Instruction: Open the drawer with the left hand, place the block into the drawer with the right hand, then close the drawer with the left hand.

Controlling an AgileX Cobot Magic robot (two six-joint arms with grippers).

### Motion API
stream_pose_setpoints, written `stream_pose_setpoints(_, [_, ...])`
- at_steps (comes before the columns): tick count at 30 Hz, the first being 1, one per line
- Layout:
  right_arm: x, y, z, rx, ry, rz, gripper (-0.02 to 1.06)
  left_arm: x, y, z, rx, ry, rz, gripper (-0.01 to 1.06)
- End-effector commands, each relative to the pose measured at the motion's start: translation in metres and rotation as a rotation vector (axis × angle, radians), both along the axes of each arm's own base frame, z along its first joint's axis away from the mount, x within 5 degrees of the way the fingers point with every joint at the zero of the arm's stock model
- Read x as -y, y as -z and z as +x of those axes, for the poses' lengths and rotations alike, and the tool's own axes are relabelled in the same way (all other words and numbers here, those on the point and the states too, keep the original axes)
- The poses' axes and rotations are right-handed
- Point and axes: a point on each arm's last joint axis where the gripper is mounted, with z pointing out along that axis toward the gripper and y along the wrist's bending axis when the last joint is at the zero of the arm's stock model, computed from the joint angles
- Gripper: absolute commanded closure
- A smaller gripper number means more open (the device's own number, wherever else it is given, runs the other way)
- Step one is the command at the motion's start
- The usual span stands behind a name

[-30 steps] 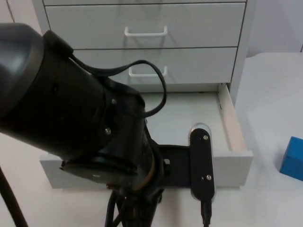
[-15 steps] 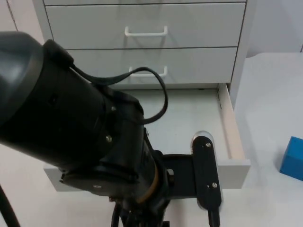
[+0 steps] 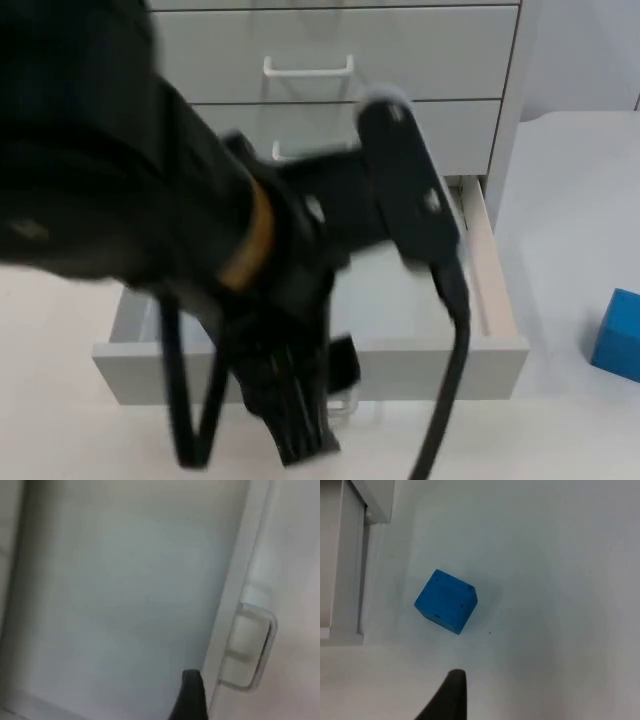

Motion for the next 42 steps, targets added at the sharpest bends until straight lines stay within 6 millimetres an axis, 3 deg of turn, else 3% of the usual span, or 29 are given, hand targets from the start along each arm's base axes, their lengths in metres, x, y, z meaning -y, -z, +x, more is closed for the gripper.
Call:
stream_pose_setpoints(1, [0.001, -0.002, 0.001, 0.014, 0.003, -0.004, -0.01, -0.01, -0.027, -0.01, 0.007, -0.039, -0.083, 0.38])
stream_pose_setpoints(9, [0.001, -0.002, 0.001, 0.014, 0.003, -0.004, -0.01, -0.035, -0.057, -0.011, 0.03, -0.131, -0.168, 0.38])
stream_pose_setpoints(16, [0.001, -0.002, 0.001, 0.014, 0.005, -0.002, -0.01, -0.081, -0.076, 0.01, -0.011, -0.391, -0.299, 0.38])
stream_pose_setpoints(18, [0.001, -0.002, 0.001, 0.014, 0.005, -0.002, -0.01, -0.087, -0.08, 0.01, -0.017, -0.416, -0.329, 0.38])
stream_pose_setpoints(23, [0.0, -0.002, 0.001, 0.012, 0.005, 0.0, -0.01, -0.131, -0.101, 0.011, -0.009, -0.602, -0.45, 0.38])
stream_pose_setpoints(30, [0.0, -0.002, 0.0, 0.009, 0.005, 0.002, -0.01, -0.169, -0.111, 0.007, 0.012, -0.791, -0.483, 0.38])
stream_pose_setpoints(35, [0.0, -0.002, 0.0, 0.009, 0.005, 0.005, -0.01, -0.201, -0.122, -0.002, 0.042, -0.987, -0.6, 0.38])
stream_pose_setpoints(42, [0.0, -0.002, 0.0, 0.009, 0.003, 0.012, -0.01, -0.22, -0.114, -0.009, 0.044, -1.097, -0.637, 0.38])
